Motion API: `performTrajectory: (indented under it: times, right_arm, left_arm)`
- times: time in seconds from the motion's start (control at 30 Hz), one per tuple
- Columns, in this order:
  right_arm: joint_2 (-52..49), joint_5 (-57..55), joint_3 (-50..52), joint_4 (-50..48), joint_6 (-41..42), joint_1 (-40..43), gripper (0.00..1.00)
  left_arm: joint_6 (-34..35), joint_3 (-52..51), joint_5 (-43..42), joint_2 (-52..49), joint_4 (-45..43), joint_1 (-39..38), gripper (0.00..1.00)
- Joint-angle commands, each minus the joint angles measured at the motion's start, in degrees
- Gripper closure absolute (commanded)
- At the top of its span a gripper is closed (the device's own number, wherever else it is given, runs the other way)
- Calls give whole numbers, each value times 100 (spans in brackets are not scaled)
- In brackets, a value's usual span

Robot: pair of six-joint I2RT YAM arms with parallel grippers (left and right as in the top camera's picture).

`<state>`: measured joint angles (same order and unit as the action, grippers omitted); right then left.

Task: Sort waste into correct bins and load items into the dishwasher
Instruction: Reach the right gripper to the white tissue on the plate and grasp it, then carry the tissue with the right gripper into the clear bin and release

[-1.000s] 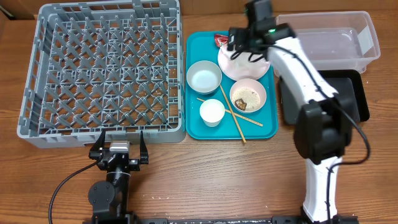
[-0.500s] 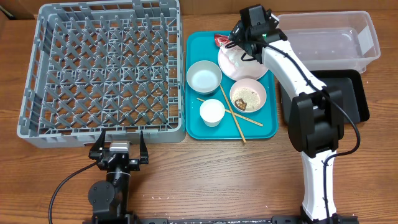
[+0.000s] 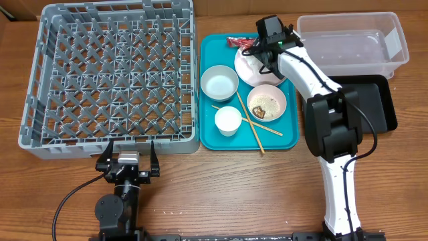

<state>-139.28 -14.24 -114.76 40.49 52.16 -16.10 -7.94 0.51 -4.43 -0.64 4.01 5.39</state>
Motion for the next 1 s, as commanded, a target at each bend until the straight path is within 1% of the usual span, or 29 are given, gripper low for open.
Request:
performTrajectory:
  times: [0.0, 0.03, 0.07, 0.1, 0.17, 0.2, 0.33, 0.43, 0.53, 0.63, 0.73, 0.8, 0.97]
  right_arm:
    - [-153, 46, -72, 76, -7, 48, 25]
    - [-153, 153, -72, 142, -57, 48, 46]
    - [-153, 229, -72, 140, -166, 48, 59]
    - [-151, 426, -74, 118, -444, 48, 73]
    - [-142, 623, -114, 136, -769, 48, 91]
    - [-129, 723, -166, 201, -942, 48, 96]
    - [74, 789, -476, 769, -1071, 48, 96]
    - [376, 791, -815, 1405, -1215, 48, 96]
    - [787, 791, -1180, 2271, -1215, 48, 96]
    - [1237, 789, -1294, 2656, -1266, 85, 96]
    - [1650, 782, -1294, 2649, -1366, 227, 96]
    - [1856, 579, -1294, 2553, -1366, 431, 96]
    - [1832, -216, -1255, 2157, -1366, 942, 96]
  left_arm:
    - [-105, -24, -4, 37, 7, 59, 0]
    - [-105, -24, -4, 37, 7, 59, 0]
    - [-105, -24, -4, 39, 7, 59, 0]
    - [-105, -24, -4, 39, 7, 59, 0]
    - [-105, -24, -4, 37, 7, 59, 0]
    - [-105, -24, -4, 37, 7, 59, 0]
    - [-105, -24, -4, 39, 7, 59, 0]
    - [-105, -24, -4, 37, 7, 59, 0]
    - [-105, -24, -4, 37, 7, 59, 0]
    - [-105, -24, -4, 37, 7, 59, 0]
    - [-105, -24, -4, 37, 7, 59, 0]
    - [-105, -24, -4, 39, 7, 59, 0]
    - [-105, -24, -4, 37, 7, 59, 0]
